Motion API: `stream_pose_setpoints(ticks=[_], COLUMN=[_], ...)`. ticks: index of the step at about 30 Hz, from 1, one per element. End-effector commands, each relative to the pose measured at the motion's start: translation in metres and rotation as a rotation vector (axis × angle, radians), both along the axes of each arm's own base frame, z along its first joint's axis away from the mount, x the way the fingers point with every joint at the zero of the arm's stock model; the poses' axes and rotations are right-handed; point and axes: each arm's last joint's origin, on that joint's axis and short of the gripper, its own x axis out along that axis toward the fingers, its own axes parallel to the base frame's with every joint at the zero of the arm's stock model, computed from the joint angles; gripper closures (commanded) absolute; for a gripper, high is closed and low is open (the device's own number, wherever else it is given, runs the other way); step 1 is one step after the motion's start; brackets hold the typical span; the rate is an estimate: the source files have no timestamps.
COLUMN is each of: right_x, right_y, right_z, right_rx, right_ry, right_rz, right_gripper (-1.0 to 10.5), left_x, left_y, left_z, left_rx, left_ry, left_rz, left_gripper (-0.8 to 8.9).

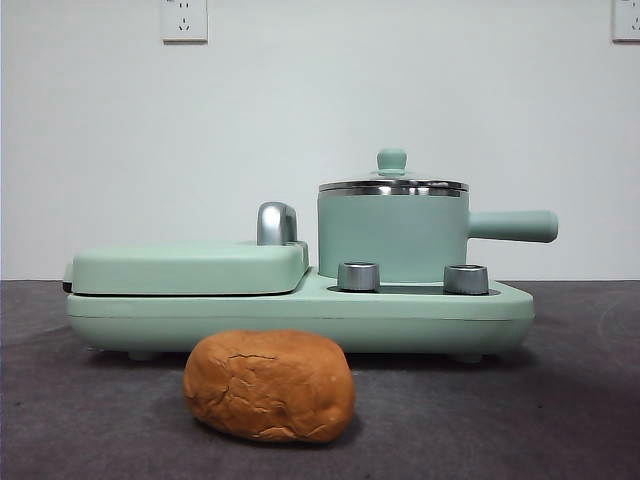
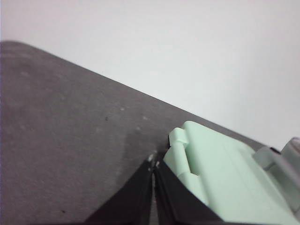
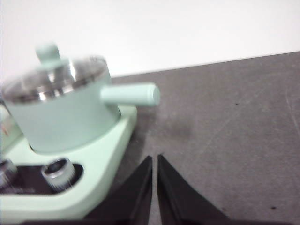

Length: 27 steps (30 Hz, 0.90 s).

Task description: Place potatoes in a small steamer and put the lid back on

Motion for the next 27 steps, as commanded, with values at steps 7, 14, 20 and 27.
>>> stream_pose_setpoints(ticks=[7, 14, 20, 27], right_x=[-0.013, -0.014, 0.006, 0.043], right_y=[-0.002, 0.0, 0.007, 0.015], right_z=[0.053, 0.097, 0.131, 0.158], right_rx=[0.094, -0.025, -0.225, -0.38], right_ry=[-0.062, -0.005, 0.009, 0.042], right_rz=[0.0, 0.077, 0.248, 0.375], right_gripper=[9.3, 9.3, 9.3, 9.3], left_x=[-0.01, -0.003, 0.024, 0.066], left_y=[0.0, -0.006, -0.012, -0.018], left_z=[0.061, 0.116, 0.152, 0.171], left_rx=[0.004, 0.178, 0.312, 0.465], left_ry=[-0.08, -0.021, 0.02, 0.036], left_rz=[-0.016, -0.203, -0.402, -0.57], left_gripper=[8.06, 8.06, 8.07, 8.07])
